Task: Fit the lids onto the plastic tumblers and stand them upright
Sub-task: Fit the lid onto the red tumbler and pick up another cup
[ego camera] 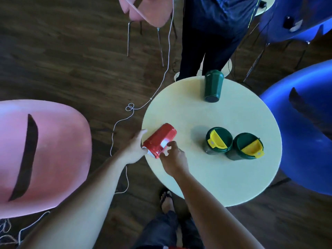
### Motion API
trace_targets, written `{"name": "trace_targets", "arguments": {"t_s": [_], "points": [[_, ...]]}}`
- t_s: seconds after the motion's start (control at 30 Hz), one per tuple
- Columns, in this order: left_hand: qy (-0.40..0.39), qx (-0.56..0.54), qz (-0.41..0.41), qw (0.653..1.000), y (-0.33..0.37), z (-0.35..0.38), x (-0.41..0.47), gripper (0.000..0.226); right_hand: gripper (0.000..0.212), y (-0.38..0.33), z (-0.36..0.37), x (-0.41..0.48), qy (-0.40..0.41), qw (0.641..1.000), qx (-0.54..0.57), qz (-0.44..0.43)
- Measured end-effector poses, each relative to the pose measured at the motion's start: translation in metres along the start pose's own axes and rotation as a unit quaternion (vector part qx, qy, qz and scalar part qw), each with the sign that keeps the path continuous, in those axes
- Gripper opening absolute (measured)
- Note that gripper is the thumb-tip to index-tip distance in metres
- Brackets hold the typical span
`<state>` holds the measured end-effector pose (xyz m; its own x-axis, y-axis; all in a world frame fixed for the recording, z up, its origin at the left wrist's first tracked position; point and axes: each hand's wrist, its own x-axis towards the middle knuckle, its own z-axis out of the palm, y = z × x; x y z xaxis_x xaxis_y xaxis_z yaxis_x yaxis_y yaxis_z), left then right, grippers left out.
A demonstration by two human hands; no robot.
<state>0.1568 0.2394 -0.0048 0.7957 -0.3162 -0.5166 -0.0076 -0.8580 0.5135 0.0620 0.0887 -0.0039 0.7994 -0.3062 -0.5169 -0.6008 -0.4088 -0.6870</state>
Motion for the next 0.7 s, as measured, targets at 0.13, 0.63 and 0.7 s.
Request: {"name": "trace_targets", "arguments": {"t_s": [0.13,0.63,0.7], "points": [[-0.036,0.000,0.011,0.999,-0.024,0.013,0.007,0.085,0.049,0.005,0.028,0.004,0.000,0.999,-0.010,0.037],[0.040,-0.137,0.118,0.983,0.032,-0.025,0.029,0.064,0.032,-0.027,-0.023,0.024,0.153,0.986,0.057,-0.038],[0.015,-0.172,0.134,0.976,0.056,-0.034,0.036,0.067,0.032,-0.035,-0.046,0.030,0.165,0.984,0.060,-0.043]]}}
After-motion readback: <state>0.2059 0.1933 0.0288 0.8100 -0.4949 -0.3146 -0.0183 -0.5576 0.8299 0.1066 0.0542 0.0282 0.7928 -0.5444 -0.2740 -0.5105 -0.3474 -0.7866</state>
